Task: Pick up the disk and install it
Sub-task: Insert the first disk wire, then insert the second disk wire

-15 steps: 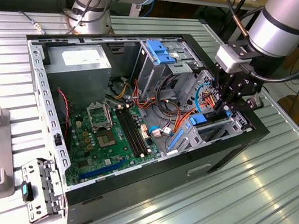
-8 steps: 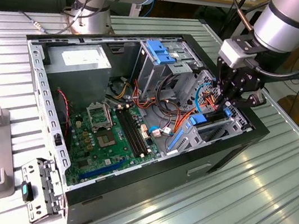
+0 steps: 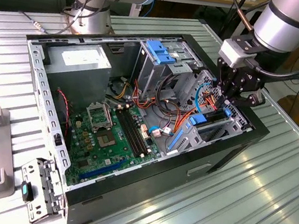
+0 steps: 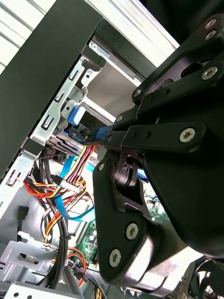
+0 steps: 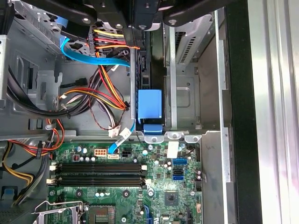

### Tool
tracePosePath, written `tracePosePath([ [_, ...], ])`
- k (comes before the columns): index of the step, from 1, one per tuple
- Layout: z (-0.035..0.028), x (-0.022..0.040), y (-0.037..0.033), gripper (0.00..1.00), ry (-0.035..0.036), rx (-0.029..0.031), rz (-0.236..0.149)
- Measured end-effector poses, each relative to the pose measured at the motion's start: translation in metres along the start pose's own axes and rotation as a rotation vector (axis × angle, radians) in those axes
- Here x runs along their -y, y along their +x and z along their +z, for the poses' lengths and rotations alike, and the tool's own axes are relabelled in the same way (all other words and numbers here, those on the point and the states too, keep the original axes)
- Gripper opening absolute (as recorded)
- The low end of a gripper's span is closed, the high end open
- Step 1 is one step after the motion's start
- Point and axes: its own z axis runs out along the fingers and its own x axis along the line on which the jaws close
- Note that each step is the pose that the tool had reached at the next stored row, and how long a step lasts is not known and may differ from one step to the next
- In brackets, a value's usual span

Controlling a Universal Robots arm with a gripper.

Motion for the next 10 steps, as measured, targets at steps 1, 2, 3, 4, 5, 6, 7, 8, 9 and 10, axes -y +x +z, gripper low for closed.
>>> tracePosePath([
  [1,0.0,0.0,0.0,0.11,0.0,0.0,0.0],
  [2,0.0,0.0,0.0,0.11,0.0,0.0001,0.0],
  [3,0.0,0.0,0.0,0.11,0.0,0.0001,0.0],
  [4,0.0,0.0,0.0,0.11,0.0,0.0,0.0],
  [5,0.0,0.0,0.0,0.11,0.0,0.0001,0.0],
  [6,0.0,0.0,0.0,0.11,0.0,0.0,0.0],
  [7,-0.0001,0.0,0.0,0.11,0.0,0.0,0.0],
  [8,-0.0001,0.0,0.0,0.11,0.0,0.0,0.0],
  [9,-0.0001,0.0,0.0,0.11,0.0,0.0,0.0],
  [10,-0.0001,0.0,0.0,0.11,0.0,0.0,0.0],
])
